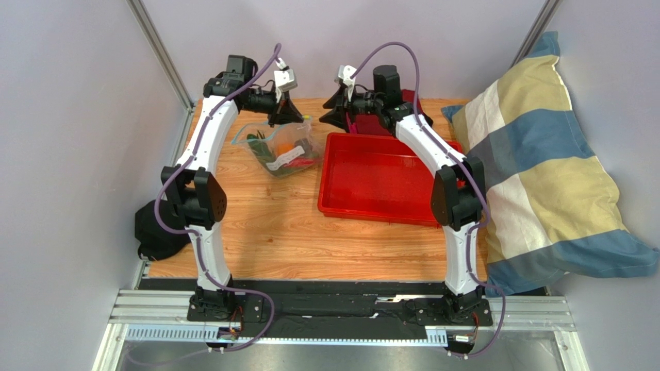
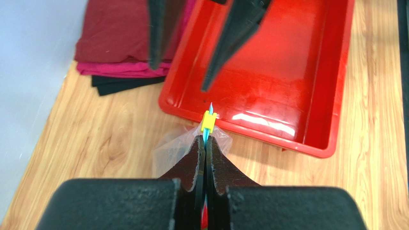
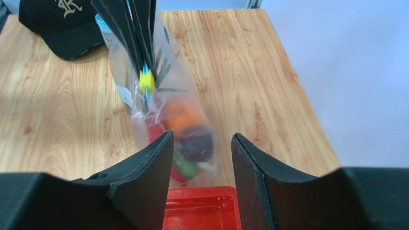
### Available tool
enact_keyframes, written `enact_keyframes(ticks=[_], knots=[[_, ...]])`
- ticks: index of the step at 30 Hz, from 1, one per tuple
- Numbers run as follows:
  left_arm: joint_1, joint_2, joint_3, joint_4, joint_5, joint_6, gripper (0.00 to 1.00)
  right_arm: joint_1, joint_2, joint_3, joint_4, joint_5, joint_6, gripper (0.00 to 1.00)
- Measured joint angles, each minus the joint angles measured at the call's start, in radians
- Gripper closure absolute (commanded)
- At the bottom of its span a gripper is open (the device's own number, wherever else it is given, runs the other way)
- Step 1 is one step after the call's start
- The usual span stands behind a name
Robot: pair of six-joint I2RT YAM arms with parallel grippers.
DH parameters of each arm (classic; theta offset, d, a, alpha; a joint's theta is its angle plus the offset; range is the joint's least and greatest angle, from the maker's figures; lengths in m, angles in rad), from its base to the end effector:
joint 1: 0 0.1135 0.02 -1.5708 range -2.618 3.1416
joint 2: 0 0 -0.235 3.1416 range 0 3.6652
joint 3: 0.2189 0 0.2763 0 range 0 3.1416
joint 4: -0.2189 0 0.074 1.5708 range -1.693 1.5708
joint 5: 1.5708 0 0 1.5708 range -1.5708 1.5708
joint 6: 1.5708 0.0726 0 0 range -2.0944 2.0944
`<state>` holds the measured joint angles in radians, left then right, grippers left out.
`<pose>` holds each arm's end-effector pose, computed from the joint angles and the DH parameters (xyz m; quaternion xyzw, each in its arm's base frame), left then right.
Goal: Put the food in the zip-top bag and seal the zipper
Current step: Zip the zipper food storage bag at the center of the board.
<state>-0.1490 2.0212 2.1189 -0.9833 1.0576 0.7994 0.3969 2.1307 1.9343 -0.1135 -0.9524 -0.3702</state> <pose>0.4398 -0.1300 0.3262 0.5221 0.6461 -0.3576 0.4267 0.4674 0.2601 0.2834 -0.5192 0.5646 0.3772 0.5189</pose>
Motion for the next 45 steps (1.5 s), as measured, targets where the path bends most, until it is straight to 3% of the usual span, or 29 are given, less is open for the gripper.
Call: enact_keyframes(ticks=[6,11,18,28,38,41,42,44,45], knots=[[-0.032,0.0,0.0,-0.056,-0.013,0.065,1.0,0.019,-0.017,0.024,-0.089,-0.029,-0.154,0.57],[-0.033,0.0,0.0,-0.068,-0.02,0.077,1.0,0.044,-0.018,0.036,-0.179,-0.035,-0.232,0.56],[-0.028,-0.062,-0.096,0.058,-0.051,0.014,1.0,0.049,-0.018,0.104,-0.247,-0.04,-0.266,0.54],[-0.027,-0.071,-0.111,0.174,-0.06,-0.045,1.0,0.052,-0.007,0.141,-0.258,-0.052,-0.266,0.55],[-0.028,-0.081,-0.135,0.183,-0.038,-0.049,1.0,0.066,0.05,0.194,-0.285,-0.052,-0.243,0.77],[-0.028,-0.085,-0.14,0.186,-0.038,-0.049,1.0,0.066,0.054,0.194,-0.293,-0.048,-0.244,0.76],[-0.028,-0.086,-0.143,0.186,-0.038,-0.048,1.0,0.066,0.055,0.194,-0.297,-0.046,-0.244,0.79],[-0.028,-0.088,-0.148,0.19,-0.037,-0.048,1.0,0.066,0.056,0.194,-0.302,-0.041,-0.245,0.98],[-0.028,-0.089,-0.15,0.19,-0.037,-0.048,1.0,0.066,0.056,0.194,-0.302,-0.04,-0.247,1.0]])
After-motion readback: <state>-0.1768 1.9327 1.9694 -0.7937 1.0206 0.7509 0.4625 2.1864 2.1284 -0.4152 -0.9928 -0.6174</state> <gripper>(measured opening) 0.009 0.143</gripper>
